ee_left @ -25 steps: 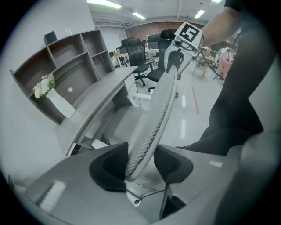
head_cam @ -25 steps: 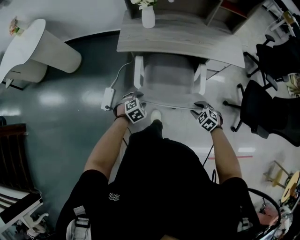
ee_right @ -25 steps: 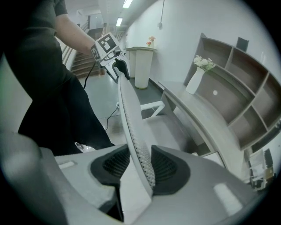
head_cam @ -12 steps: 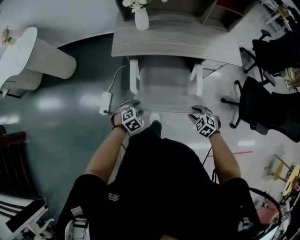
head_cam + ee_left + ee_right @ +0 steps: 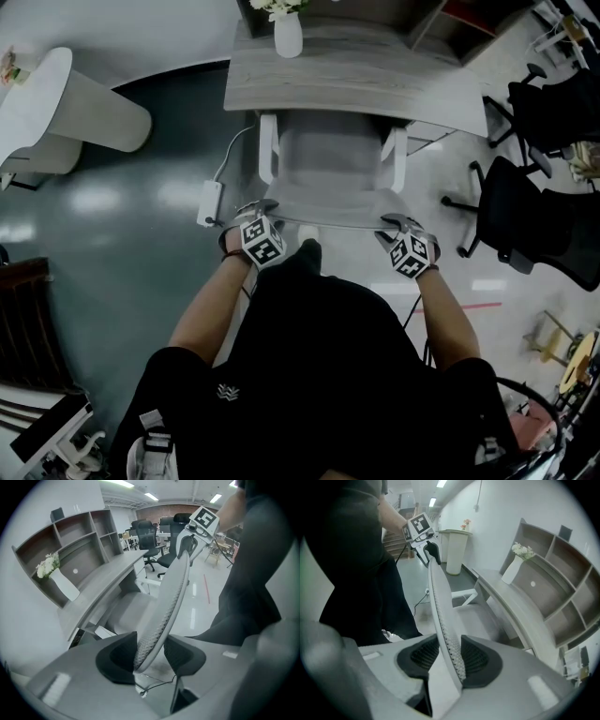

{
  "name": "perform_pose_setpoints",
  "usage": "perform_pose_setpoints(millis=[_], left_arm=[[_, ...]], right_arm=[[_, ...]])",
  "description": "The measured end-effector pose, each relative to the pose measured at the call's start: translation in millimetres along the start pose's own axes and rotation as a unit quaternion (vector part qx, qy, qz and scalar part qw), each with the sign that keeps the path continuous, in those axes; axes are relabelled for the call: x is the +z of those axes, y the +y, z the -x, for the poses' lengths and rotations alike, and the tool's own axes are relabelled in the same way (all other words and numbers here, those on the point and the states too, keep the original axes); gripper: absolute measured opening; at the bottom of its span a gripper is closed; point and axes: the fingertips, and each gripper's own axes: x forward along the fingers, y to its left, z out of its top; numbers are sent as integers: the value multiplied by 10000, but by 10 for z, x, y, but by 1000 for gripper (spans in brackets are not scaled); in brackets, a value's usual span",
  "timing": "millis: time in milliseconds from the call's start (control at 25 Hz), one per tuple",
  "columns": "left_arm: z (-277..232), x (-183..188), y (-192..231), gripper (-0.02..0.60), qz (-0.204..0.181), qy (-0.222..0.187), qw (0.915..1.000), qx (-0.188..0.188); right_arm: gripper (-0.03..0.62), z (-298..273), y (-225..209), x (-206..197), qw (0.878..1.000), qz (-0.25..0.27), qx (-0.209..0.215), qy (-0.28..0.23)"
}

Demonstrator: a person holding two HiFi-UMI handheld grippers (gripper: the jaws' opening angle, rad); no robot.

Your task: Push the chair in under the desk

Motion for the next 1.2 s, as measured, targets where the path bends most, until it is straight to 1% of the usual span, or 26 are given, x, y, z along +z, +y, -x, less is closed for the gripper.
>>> perform_pose_setpoints(millis=[240,400,560,760,1000,1200], left_arm=[[-24,36,88,186,0,-41,10000,-1],[-51,77,197,187,-92,-32,9999,-106],[-106,90,399,187,-103,-66,9999,8],[-157,162,620,187,-161,-104,9998,-47],[-253,263,1039,187,-274,-189,9994,116],[-327,351,1260,187,-264,-138,9995,118]], right_arm=[[150,-30,-123,16,10000,-11,44,26],[149,-37,-206,40,10000,-59,19,6],[149,-130,-367,107,10000,-60,-14,-2],[150,-178,-586,168,9999,-106,-19,56],[150,-292,-974,291,9996,-146,-245,8],[153,-347,-1227,339,9994,-204,-295,13]])
